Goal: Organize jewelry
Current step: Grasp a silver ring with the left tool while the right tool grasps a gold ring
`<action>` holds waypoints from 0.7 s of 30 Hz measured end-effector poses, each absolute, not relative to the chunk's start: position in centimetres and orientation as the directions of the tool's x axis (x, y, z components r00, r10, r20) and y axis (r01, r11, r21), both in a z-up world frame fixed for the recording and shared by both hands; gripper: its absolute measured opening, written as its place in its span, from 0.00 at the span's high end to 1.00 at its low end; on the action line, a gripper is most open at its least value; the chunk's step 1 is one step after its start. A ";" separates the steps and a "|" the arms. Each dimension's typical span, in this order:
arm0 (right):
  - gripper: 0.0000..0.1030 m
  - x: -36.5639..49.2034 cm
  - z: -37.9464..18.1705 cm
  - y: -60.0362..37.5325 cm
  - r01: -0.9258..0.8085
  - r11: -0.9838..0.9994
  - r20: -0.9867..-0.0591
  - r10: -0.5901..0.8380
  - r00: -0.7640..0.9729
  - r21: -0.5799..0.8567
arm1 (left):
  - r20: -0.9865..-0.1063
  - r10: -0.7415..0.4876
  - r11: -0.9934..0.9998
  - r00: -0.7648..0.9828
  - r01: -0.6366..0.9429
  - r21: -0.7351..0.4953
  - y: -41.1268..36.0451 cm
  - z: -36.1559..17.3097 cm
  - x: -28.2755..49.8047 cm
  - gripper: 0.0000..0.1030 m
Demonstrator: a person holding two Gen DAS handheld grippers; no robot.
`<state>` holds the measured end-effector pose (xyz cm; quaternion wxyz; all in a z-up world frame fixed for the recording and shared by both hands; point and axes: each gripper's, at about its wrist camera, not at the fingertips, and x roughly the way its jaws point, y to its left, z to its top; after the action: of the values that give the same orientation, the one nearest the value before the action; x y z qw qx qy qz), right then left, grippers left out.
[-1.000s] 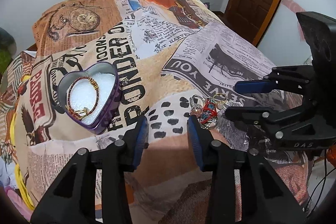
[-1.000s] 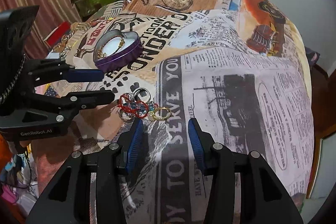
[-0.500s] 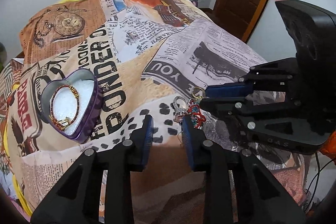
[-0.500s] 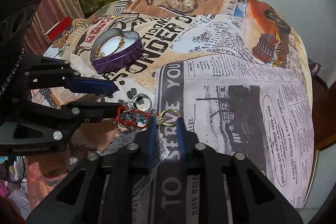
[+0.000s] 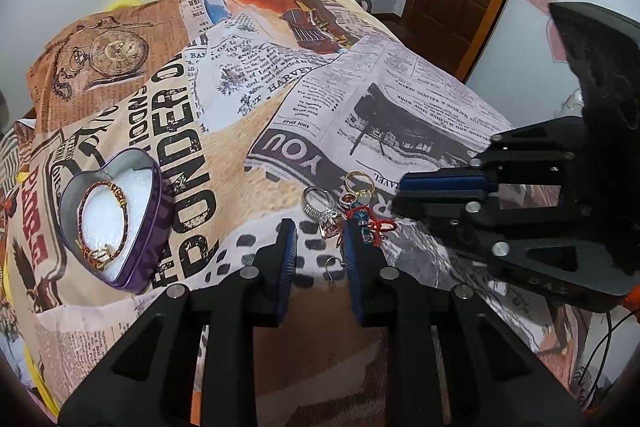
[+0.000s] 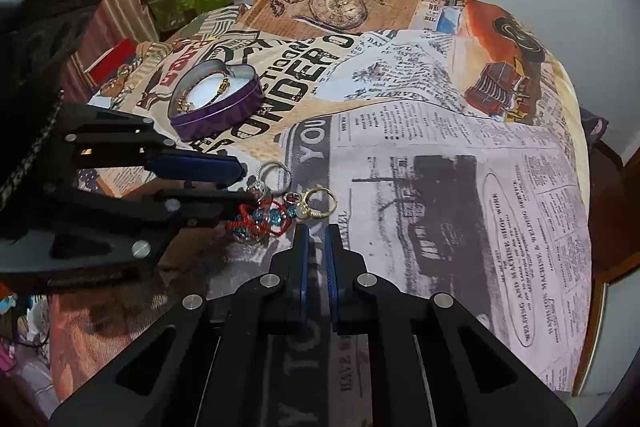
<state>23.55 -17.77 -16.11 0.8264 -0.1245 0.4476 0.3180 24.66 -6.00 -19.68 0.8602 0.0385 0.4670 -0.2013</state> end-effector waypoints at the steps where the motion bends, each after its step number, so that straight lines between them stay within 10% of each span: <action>1: 0.92 23.6 -16.2 -17.8 -0.638 0.766 -0.823 0.413 0.391 0.081 | -0.819 -0.315 0.915 0.480 0.383 -0.128 -6.0 -19.7 24.7 0.78; 8: 0.70 24.2 -16.2 -17.7 -0.631 0.775 -0.827 0.379 0.415 0.039 | -0.818 -0.328 0.913 0.472 0.379 -0.147 -6.5 -19.7 25.5 0.78; 21: 0.70 26.6 -17.2 -16.4 -0.642 0.764 -0.834 0.395 0.386 0.064 | -0.801 -0.295 0.934 0.521 0.335 -0.126 -4.8 -20.1 25.9 0.84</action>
<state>26.56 -16.42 -17.24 0.8214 -0.1358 0.4552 0.3156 25.88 -4.82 -20.06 0.8718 0.0218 0.4547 -0.1807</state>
